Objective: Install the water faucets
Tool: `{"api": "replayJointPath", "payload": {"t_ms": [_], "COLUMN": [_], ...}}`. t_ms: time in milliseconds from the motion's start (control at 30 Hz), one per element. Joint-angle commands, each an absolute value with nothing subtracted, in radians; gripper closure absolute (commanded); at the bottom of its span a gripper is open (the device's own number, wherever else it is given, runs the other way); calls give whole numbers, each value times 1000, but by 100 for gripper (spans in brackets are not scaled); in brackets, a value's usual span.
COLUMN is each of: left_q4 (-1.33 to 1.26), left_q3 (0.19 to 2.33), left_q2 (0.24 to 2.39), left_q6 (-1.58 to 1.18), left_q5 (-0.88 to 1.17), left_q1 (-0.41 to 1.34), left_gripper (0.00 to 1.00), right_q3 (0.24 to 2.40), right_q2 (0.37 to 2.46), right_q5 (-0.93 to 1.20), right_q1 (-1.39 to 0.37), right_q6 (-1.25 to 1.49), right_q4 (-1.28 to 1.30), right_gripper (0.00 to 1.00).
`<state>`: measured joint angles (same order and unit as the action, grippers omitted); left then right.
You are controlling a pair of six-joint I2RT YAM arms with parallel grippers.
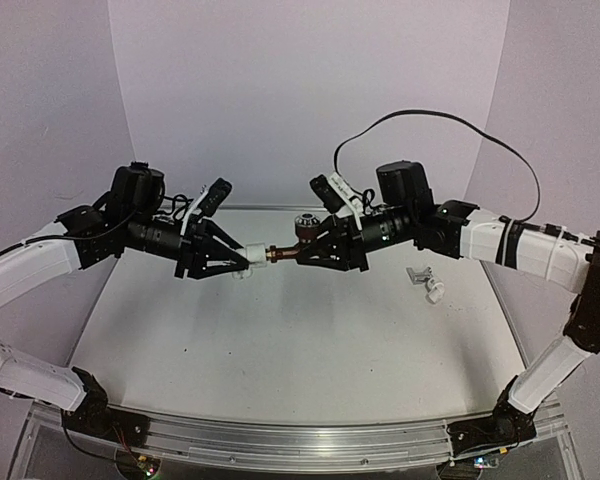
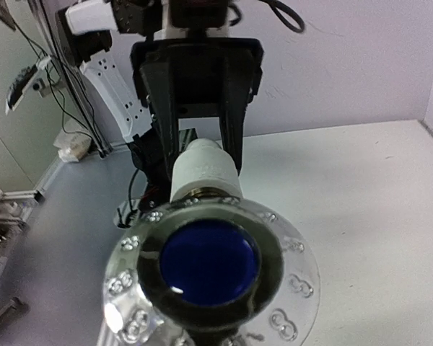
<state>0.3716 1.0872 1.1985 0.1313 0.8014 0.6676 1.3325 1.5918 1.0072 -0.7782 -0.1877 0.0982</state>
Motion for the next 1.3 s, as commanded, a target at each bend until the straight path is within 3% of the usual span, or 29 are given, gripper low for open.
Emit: {"api": "replayJointPath", "payload": {"t_ms": [0, 33, 200, 333, 400, 467, 533, 667, 767, 933, 1267], "left_q4": [292, 276, 23, -59, -58, -48, 0, 225, 348, 521, 680], "left_q3": [1081, 1086, 983, 970, 959, 937, 924, 983, 1013, 1094, 1200], "left_q2": [1188, 1193, 1167, 1144, 1116, 1077, 1041, 1022, 1006, 1022, 1171], "left_q6": [656, 706, 974, 992, 943, 854, 755, 512, 382, 217, 30], "left_q5": [266, 200, -104, -182, -161, -129, -104, -64, 17, 234, 892], "left_q1": [727, 741, 756, 757, 758, 758, 759, 759, 759, 747, 659], "left_gripper": [100, 100, 100, 100, 100, 100, 100, 100, 100, 100, 100], "right_q3": [1469, 1500, 1559, 1561, 1555, 1548, 1533, 1481, 1435, 1327, 1178], "right_q2": [1664, 1693, 1760, 1780, 1775, 1760, 1735, 1668, 1602, 1449, 1341], "right_q5": [1325, 1349, 1358, 1294, 1263, 1220, 1172, 1081, 996, 714, 662], "right_q1": [-811, -806, -797, -772, -766, -757, -740, -686, -653, -678, -804], "right_q6": [280, 377, 661, 850, 897, 909, 882, 771, 586, -65, -1013], "right_q4": [45, 44, 36, 16, 10, 9, 9, 9, 47, 154, 114], "right_gripper": [90, 86, 86, 84, 69, 44, 25, 13, 10, 3, 4]}}
